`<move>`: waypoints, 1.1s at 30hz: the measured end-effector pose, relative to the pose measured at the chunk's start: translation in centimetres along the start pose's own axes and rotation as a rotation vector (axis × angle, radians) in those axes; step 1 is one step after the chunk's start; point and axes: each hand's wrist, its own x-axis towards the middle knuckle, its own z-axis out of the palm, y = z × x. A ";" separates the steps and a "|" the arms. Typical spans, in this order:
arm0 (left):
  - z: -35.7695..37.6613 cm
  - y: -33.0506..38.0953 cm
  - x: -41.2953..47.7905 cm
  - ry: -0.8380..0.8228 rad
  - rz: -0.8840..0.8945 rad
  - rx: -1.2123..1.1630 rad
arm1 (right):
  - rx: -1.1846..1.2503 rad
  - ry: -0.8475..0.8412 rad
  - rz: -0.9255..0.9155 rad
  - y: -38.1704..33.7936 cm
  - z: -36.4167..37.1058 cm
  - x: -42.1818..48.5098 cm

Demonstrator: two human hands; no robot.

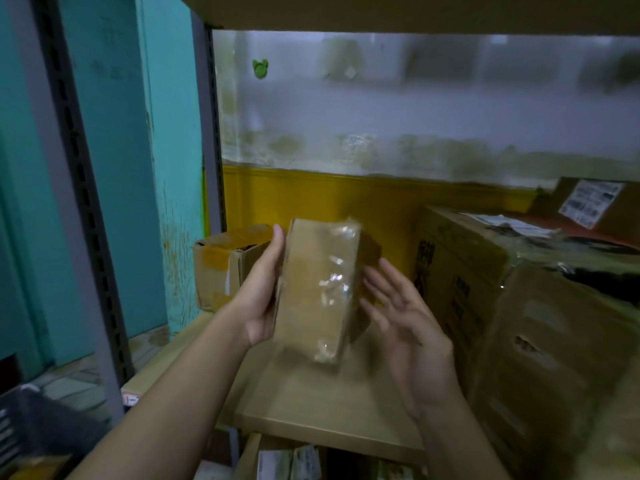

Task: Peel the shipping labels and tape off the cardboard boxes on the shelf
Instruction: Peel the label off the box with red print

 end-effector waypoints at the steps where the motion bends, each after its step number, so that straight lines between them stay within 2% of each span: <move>1: -0.5 0.0 0.0 -0.009 -0.031 -0.009 | -0.015 0.070 0.051 0.0 0.2 0.0; 5: -0.7 -0.9 -0.3 -0.035 -0.097 0.085 | -0.134 0.272 0.263 0.5 1.1 0.3; 8: -0.2 -1.4 -0.4 -0.088 -0.006 0.144 | -0.160 0.186 0.323 0.8 1.6 0.5; 14: 0.6 -1.5 -0.2 -0.141 0.171 0.210 | -0.145 0.146 0.230 0.8 1.5 1.1; 16: 1.2 -1.4 0.5 -0.061 0.196 0.431 | -0.123 0.154 0.214 1.2 1.5 1.5; 19: 2.5 -0.4 1.9 0.107 0.184 0.940 | -0.138 0.238 0.283 1.8 1.1 2.3; 21: 3.2 -0.3 3.0 0.093 0.150 1.155 | -0.359 0.314 0.332 2.1 0.5 2.7; 23: 3.8 -1.1 3.8 0.110 0.184 1.334 | -0.650 0.326 0.292 2.5 -0.4 2.6; 25: 4.0 -2.4 4.2 0.182 0.311 1.392 | -0.742 0.333 0.243 2.6 -1.0 1.8; 28: 3.1 -3.3 3.9 0.282 0.535 1.298 | -0.742 0.347 0.271 2.3 -0.7 0.6; 30: 1.4 -3.0 3.3 0.366 0.652 1.330 | -0.805 0.277 0.282 2.2 0.1 -0.2; 32: -1.3 -1.9 3.1 0.478 0.656 1.424 | -0.849 0.180 0.291 2.4 1.1 -1.1; 33: -2.6 -1.2 3.1 0.547 0.588 1.498 | -0.885 0.148 0.293 2.8 1.4 -1.2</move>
